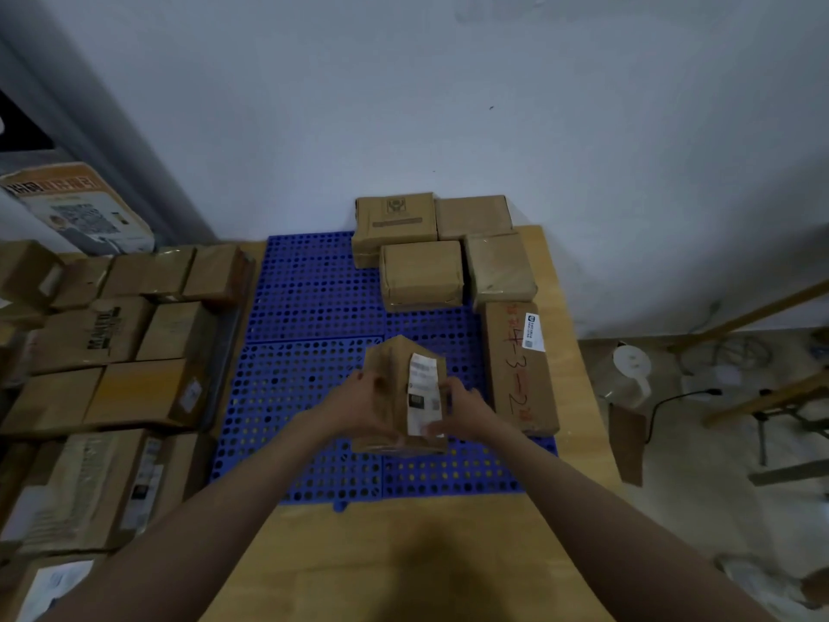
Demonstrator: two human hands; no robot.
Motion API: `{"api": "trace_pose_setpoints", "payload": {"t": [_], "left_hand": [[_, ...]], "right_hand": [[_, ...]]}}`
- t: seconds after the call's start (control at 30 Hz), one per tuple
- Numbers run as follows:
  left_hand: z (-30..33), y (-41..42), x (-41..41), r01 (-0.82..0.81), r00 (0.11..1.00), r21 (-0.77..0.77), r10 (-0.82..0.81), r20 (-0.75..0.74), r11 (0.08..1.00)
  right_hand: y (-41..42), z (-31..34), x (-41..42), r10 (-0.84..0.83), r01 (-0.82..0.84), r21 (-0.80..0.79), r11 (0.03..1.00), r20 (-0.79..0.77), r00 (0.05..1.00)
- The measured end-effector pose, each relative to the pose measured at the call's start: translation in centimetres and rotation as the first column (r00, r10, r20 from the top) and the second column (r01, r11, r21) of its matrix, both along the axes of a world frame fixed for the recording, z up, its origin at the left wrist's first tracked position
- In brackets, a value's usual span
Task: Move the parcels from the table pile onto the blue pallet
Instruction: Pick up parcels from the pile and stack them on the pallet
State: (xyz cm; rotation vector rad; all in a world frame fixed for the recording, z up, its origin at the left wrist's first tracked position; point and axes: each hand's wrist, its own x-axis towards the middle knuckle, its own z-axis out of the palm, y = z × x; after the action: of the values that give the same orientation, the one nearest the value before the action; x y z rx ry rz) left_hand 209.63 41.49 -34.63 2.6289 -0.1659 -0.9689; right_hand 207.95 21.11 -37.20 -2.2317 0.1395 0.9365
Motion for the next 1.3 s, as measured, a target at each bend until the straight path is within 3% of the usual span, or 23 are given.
{"api": "trace_pose_setpoints", "payload": {"t": [0.1,0.2,0.47,0.7,1.1,1.3], "left_hand": [[0.1,1.0,0.8,-0.007,0.999,-0.08,0.003,-0.051,0.997],[0.3,1.1,2.1,-0.022,0.995,-0.186,0.003,-0.101,0.982],[-1.8,-2.6,5.4,-0.083,0.988,-0.267,0.044,-0.149,0.96],[-3.3,-4.8,8.3,-0.111,0.988,-0.288,0.075,-0.131,0.951],[-4.4,-5.3,10.2,-0.089,0.992,-0.236,0.067,-0.103,0.968],[-1.9,-4.6,10.5,0.043,0.994,0.039,-0.039,-0.106,0.998]], "right_hand": [[0.3,-0.3,-0.2,-0.113,0.125,0.107,0.986,-0.113,0.987],[0.5,0.2,0.9,-0.147,0.155,0.13,0.979,-0.064,0.987],[-2.8,1.1,5.3,-0.075,0.081,-0.063,0.995,0.087,0.993],[-4.5,0.6,7.8,-0.116,0.13,-0.11,0.985,0.127,0.985],[-4.8,0.4,10.1,-0.054,0.073,-0.165,0.984,0.117,0.992],[-5.0,2.1,9.6,0.102,-0.06,-0.262,0.963,0.148,0.984]]}}
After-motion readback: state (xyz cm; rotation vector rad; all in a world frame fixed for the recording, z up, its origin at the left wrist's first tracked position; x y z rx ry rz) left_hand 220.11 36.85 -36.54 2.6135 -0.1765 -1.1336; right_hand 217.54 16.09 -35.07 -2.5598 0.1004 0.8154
